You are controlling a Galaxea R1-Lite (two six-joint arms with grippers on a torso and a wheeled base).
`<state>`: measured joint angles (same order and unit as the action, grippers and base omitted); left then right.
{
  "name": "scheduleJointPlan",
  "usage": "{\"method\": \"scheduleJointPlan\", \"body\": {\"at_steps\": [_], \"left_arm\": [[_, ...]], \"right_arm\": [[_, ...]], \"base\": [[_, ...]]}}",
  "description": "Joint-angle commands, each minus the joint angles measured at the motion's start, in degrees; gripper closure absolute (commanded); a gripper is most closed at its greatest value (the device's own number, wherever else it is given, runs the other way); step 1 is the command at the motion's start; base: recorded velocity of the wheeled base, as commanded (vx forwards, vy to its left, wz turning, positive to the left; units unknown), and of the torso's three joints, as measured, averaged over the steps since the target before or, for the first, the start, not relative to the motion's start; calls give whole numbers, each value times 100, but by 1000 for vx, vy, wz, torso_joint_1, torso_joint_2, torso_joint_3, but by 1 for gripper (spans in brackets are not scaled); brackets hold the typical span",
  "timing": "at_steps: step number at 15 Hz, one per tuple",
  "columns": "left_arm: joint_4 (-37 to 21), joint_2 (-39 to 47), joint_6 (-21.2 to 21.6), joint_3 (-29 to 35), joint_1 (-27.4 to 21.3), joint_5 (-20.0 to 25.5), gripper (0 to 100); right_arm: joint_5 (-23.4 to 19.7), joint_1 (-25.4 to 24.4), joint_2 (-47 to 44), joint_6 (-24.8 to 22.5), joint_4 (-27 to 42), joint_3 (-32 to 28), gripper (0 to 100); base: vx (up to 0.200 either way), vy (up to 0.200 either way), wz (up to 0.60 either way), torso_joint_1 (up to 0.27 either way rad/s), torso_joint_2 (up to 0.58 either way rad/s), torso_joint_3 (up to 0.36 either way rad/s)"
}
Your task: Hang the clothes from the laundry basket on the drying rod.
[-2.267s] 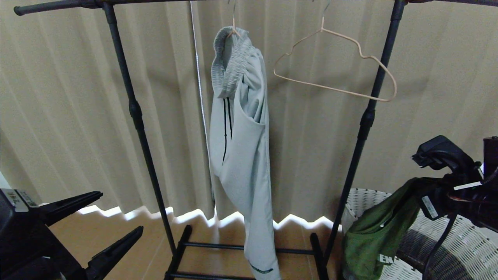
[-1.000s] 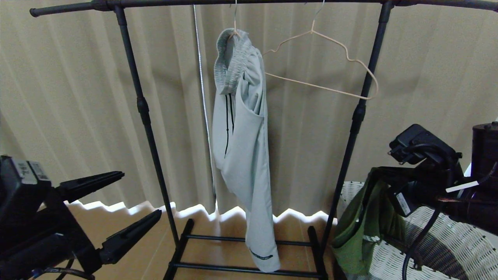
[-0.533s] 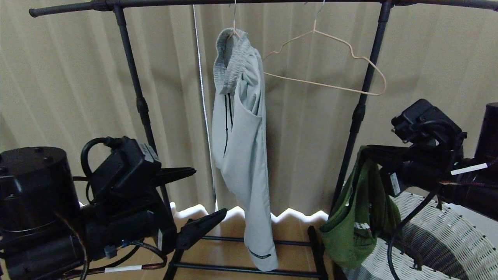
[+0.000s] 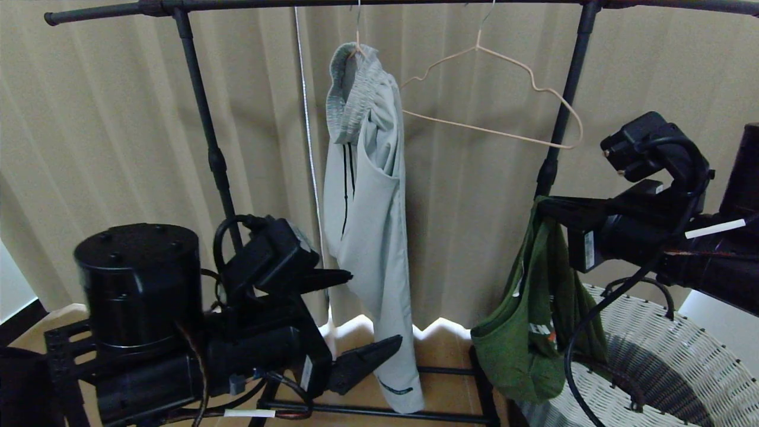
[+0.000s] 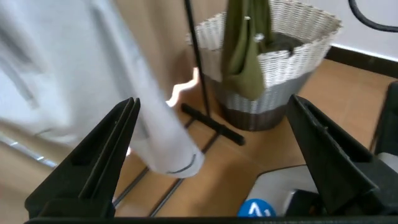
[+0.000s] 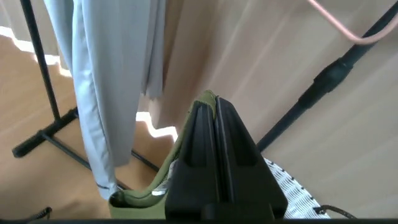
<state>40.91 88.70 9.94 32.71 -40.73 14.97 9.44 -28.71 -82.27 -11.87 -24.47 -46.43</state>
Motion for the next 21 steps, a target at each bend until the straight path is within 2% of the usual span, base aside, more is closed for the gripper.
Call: {"method": "scheduleJointPlan", "body": {"at_steps": [1,3,5,11,12,15,17,21], "left_arm": [[5,508,0,148,-269,-12,0],[5,912,-79,447,-357,-12,0],[5,1378,-449,913,-453,-20,0],[13,1554,-493,939,-568,-3,0],[84,1624,-607,948,-568,-3,0],[971,1976,-967,922,-471,-3,0],[1481,2248,-985,913,-427,15,0],[1543,2521,-994,1062,-322,24,0]], "right_arm": [[-3,-12,115,1,-41,-6,100],[-3,-188,247,10,-49,12,100],[-29,-478,238,133,-41,3,100],[-117,-1163,-219,133,-49,-489,100],[-117,-1216,-210,133,-49,-481,100],[-100,-1295,-175,124,-41,-463,100],[-91,-1295,-140,124,-23,-393,100],[-117,-1304,124,124,-5,-164,100]], "base": [[0,0,0,0,0,0],[0,0,0,0,0,0],[0,0,0,0,0,0],[0,0,0,0,0,0],[0,0,0,0,0,0],[0,0,0,0,0,0],[0,0,0,0,0,0],[0,0,0,0,0,0]]}}
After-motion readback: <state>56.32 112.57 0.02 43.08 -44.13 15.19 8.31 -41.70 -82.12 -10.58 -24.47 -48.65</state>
